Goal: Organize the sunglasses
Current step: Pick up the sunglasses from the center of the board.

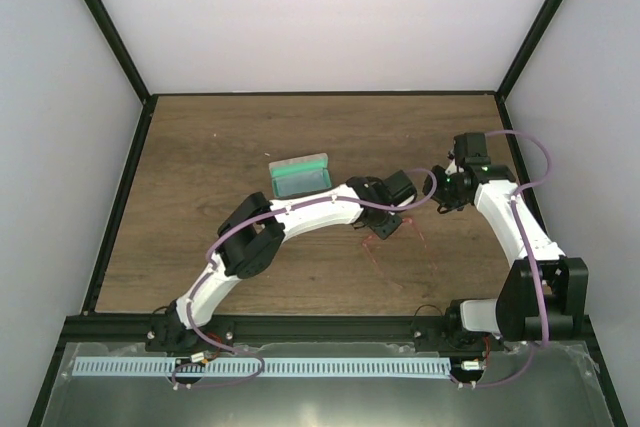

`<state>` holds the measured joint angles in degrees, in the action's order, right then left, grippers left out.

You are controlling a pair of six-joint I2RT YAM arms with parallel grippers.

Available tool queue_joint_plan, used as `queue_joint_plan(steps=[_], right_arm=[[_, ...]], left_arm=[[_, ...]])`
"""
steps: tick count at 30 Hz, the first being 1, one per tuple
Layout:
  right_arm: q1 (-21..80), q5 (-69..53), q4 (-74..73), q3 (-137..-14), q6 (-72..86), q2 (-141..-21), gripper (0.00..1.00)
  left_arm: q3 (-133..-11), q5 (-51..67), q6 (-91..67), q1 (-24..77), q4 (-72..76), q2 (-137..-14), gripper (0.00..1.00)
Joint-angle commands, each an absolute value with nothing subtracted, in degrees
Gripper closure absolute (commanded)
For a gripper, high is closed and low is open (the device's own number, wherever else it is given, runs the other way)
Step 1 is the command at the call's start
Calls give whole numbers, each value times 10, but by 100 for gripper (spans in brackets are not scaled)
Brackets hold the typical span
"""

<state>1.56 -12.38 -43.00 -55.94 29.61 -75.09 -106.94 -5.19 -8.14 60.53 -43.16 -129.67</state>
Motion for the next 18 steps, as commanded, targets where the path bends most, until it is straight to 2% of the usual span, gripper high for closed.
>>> queue_joint_plan(steps=[1,18], right_arm=[[11,-127,-423,-560,289,-743,80],[11,-138,-412,-555,289,-754,80]], left_arm=[[-1086,-63,-73,608,-446,-1314,67],[-1030,-35,-77,609,-432,-1272,72]])
